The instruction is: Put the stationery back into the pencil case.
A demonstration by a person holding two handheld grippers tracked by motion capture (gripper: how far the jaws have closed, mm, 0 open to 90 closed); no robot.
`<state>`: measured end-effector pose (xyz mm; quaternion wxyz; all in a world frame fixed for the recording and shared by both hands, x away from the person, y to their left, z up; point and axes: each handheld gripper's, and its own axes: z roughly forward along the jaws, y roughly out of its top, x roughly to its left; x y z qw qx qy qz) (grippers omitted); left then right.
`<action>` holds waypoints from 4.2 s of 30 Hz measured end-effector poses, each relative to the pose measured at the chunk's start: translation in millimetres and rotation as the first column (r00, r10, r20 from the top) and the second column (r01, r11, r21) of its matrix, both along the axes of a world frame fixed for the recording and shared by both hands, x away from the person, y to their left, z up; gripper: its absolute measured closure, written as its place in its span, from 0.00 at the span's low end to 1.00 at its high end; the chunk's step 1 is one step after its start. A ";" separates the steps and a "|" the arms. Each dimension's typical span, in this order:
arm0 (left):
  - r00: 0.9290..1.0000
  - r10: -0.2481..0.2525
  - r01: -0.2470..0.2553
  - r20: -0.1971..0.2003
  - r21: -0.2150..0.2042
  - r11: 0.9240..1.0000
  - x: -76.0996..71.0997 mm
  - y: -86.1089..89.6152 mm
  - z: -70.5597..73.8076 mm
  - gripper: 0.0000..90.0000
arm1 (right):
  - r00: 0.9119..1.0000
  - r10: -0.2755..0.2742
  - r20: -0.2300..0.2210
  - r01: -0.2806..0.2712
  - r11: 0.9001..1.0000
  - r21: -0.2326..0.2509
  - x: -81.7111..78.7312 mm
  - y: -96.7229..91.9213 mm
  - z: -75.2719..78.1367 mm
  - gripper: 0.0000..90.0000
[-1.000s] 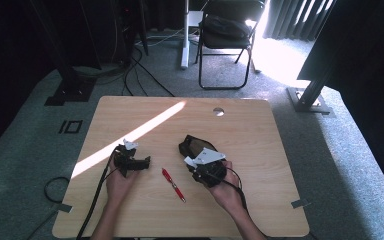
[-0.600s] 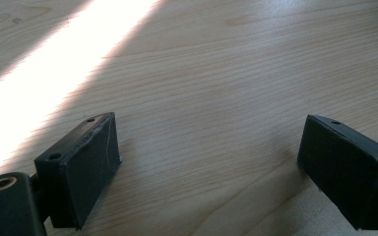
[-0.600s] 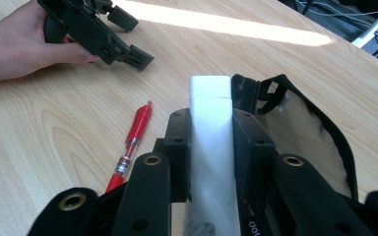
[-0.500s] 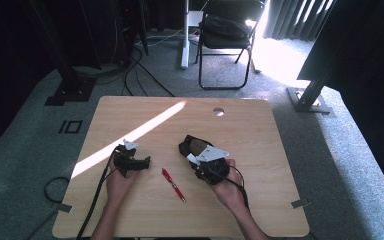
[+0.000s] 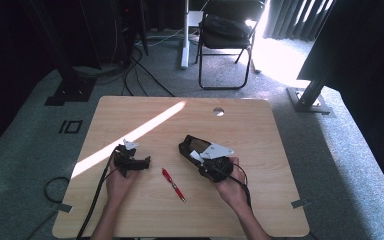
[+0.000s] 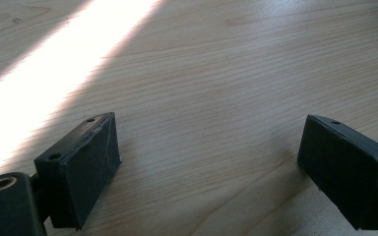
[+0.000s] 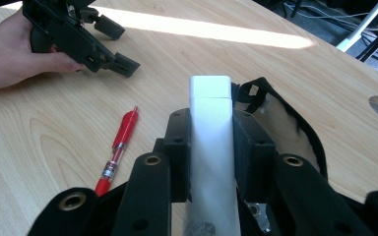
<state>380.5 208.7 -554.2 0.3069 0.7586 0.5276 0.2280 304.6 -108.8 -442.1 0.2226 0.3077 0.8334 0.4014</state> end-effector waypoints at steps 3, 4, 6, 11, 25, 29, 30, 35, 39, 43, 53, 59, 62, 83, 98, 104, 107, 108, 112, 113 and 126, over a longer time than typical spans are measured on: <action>1.000 0.000 0.000 0.000 0.000 1.000 0.0 0.0 0.0 0.10 | 1.000 -0.003 0.001 0.003 1.000 0.001 0.8 -0.8 0.6 0.79; 1.000 0.000 0.000 0.000 0.000 1.000 0.0 0.0 0.0 0.10 | 1.000 -0.007 -0.001 0.007 1.000 0.003 1.6 -1.7 1.1 0.79; 1.000 0.000 0.000 0.000 0.000 1.000 0.0 0.0 0.0 0.10 | 1.000 -0.010 0.001 0.010 1.000 0.004 2.6 -2.7 1.6 0.79; 1.000 0.000 0.000 0.000 0.000 1.000 0.0 0.0 0.0 0.10 | 1.000 -0.019 0.000 0.019 1.000 0.007 5.8 -5.4 2.5 0.79; 1.000 0.000 0.000 0.000 0.000 1.000 0.0 0.0 0.0 0.10 | 0.999 -0.042 -0.005 0.042 0.999 0.005 15.2 -11.7 3.0 0.79; 1.000 0.000 0.000 0.000 0.000 1.000 0.0 0.0 0.0 0.10 | 0.999 -0.048 -0.006 0.048 0.999 -0.001 18.6 -13.1 3.0 0.79; 1.000 0.000 0.000 0.000 0.000 1.000 0.0 0.0 0.0 0.10 | 0.999 -0.051 -0.008 0.051 0.999 -0.001 19.9 -14.0 2.8 0.79; 1.000 0.000 0.000 0.000 0.000 1.000 0.0 0.0 0.0 0.10 | 0.998 -0.057 -0.011 0.057 0.998 -0.004 23.4 -15.6 1.7 0.79; 1.000 0.000 0.000 0.000 0.000 1.000 0.0 0.0 0.0 0.10 | 0.998 -0.063 -0.014 0.063 0.998 -0.006 25.4 -16.1 0.2 0.79; 1.000 -0.002 0.002 -0.001 0.002 1.000 0.0 0.2 0.1 0.10 | 0.997 -0.074 -0.016 0.073 0.997 -0.021 28.7 -16.4 -4.1 0.79; 1.000 -0.001 0.001 -0.001 0.002 1.000 0.0 0.1 0.1 0.10 | 0.995 -0.093 -0.029 0.092 0.996 -0.019 38.0 -21.8 -10.7 0.79; 1.000 -0.001 0.001 -0.001 0.002 1.000 0.0 0.1 0.1 0.10 | 0.995 -0.094 -0.030 0.094 0.995 -0.016 41.4 -23.9 -12.9 0.79; 1.000 -0.001 0.001 -0.001 0.002 1.000 0.0 0.1 0.1 0.10 | 0.995 -0.099 -0.032 0.099 0.995 -0.015 42.3 -24.4 -13.4 0.79; 1.000 0.000 0.000 0.000 0.000 1.000 0.0 0.0 0.0 0.10 | 0.992 -0.114 -0.057 0.113 0.993 -0.016 58.2 -30.4 -18.7 0.79; 1.000 0.000 0.000 0.000 0.000 1.000 0.0 0.0 0.0 0.10 | 0.992 -0.109 -0.067 0.108 0.994 -0.027 69.5 -27.7 -22.8 0.79; 1.000 -0.001 0.001 -0.001 0.001 1.000 0.0 0.1 0.1 0.10 | 0.991 -0.105 -0.085 0.102 0.994 -0.040 73.6 -25.9 -27.7 0.79; 1.000 -0.001 0.001 -0.001 0.002 1.000 0.0 0.1 0.1 0.10 | 0.990 -0.106 -0.093 0.102 0.994 -0.046 75.2 -25.6 -31.0 0.79; 1.000 -0.001 0.001 -0.001 0.001 1.000 0.0 0.1 0.1 0.10 | 0.990 -0.106 -0.096 0.102 0.994 -0.048 75.3 -25.4 -31.6 0.79; 1.000 -0.001 0.001 -0.001 0.002 1.000 0.0 0.1 0.1 0.10 | 0.990 -0.106 -0.095 0.100 0.993 -0.067 74.9 -24.1 -34.2 0.79; 1.000 -0.001 0.001 -0.001 0.002 1.000 0.0 0.1 0.1 0.10 | 0.990 -0.106 -0.093 0.100 0.992 -0.071 75.0 -23.9 -34.5 0.79; 1.000 -0.001 0.001 -0.001 0.002 1.000 0.0 0.1 0.1 0.10 | 0.991 -0.096 -0.096 0.085 0.990 -0.114 74.8 -19.8 -41.7 0.79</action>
